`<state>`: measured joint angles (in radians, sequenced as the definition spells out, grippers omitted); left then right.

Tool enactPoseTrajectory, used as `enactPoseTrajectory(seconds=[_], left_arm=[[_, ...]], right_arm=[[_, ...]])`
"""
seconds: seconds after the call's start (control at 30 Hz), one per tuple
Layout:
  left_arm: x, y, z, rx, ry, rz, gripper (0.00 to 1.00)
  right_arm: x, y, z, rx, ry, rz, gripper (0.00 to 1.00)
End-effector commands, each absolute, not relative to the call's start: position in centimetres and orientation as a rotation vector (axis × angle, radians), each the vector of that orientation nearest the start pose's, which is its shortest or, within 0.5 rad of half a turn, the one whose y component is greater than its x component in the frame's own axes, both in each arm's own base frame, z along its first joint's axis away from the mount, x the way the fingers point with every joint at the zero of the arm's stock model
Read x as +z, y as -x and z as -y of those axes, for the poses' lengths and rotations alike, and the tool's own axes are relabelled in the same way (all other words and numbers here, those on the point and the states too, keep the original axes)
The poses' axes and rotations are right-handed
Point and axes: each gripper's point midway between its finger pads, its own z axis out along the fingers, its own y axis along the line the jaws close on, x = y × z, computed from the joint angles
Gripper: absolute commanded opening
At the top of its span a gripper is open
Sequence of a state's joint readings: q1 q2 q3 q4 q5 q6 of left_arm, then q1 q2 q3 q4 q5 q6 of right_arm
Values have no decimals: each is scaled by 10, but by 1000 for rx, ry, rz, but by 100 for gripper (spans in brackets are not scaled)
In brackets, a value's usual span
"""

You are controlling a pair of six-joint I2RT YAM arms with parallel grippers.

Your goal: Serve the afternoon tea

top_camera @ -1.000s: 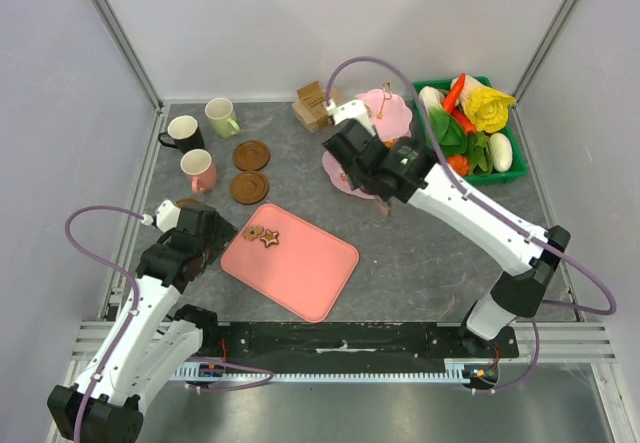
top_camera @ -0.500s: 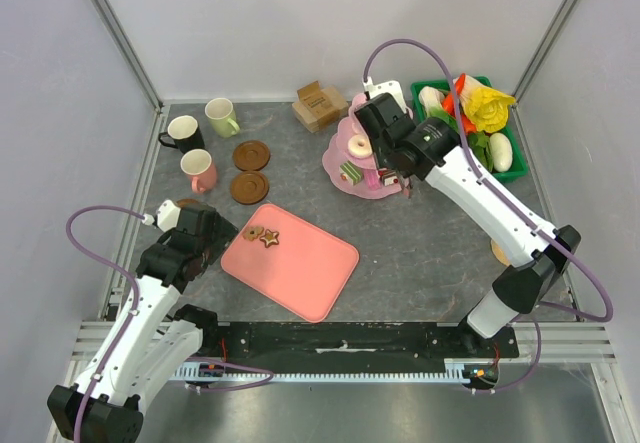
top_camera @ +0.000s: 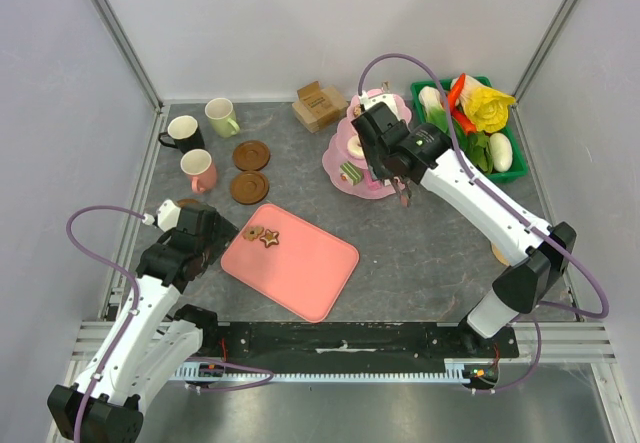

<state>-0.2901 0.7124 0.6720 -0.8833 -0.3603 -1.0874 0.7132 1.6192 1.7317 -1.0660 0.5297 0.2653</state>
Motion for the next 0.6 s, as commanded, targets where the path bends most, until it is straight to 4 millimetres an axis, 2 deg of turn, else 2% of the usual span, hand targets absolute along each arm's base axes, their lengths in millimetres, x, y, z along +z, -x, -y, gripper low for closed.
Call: enactPoseTrajectory(seconds=[0.0,0.17,0.4,0.5,0.57], left_arm=[[135,-209,34,-203,1047,-2143,99],[134,-210,35,-210,1046,-2144,99],[138,-211,37,-222,1040,-2144,99],[139,-211,38,-222,1021,-2151,99],[142,-210,38,-225,1011,-2155,99]], right_arm=[[281,-331,-179,-146,271,-2270,57],[291,-327,-174,-142,245,-2251,59],[319,-321,-158,-156,204,-2187,59],[327,-312,-163,-76,255,-2175,59],[328,-301,-175,14,347,-2169,59]])
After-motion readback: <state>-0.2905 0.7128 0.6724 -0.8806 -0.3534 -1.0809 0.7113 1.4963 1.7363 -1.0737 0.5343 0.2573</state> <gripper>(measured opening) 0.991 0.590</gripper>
